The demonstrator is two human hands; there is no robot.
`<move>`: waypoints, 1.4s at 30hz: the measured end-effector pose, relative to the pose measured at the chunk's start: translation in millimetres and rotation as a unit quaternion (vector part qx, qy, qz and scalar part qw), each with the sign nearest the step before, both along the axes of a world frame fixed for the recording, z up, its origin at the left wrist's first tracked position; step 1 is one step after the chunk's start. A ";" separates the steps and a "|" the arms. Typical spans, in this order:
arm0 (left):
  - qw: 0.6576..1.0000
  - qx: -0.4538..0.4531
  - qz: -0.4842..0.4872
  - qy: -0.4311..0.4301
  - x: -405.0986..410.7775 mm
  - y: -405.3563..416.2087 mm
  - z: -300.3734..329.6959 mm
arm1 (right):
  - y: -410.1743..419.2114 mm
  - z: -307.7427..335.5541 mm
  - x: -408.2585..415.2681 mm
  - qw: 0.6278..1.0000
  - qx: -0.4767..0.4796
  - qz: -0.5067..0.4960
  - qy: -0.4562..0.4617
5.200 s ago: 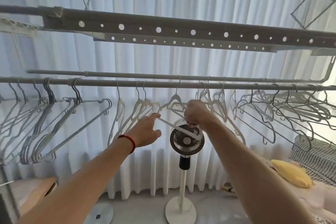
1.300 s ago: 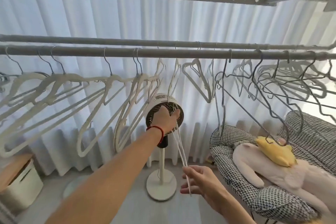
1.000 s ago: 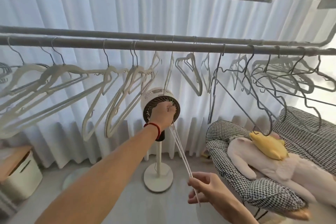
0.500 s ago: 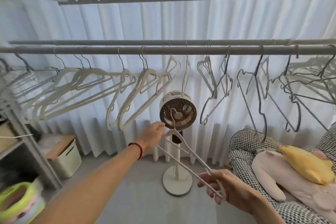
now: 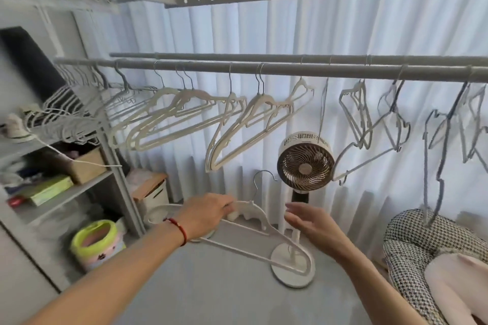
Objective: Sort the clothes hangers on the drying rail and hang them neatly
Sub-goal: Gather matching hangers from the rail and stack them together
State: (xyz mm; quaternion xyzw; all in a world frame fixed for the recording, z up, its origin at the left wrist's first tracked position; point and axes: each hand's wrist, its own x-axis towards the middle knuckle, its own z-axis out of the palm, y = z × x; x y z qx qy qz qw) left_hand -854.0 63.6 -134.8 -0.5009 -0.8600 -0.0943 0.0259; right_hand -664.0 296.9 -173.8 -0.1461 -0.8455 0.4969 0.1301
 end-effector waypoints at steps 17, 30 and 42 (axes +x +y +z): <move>0.990 -0.130 0.060 0.021 -58.6 -119.3 128.0 | -116.5 132.0 -120.7 0.972 -0.026 0.064 0.224; 0.981 -0.086 0.137 0.103 -127.3 -54.0 219.0 | -104.3 134.2 -124.8 0.955 0.053 -0.131 0.260; 0.981 0.029 0.143 0.131 -162.9 19.7 222.9 | -76.1 112.8 -122.1 0.945 0.014 -0.241 0.222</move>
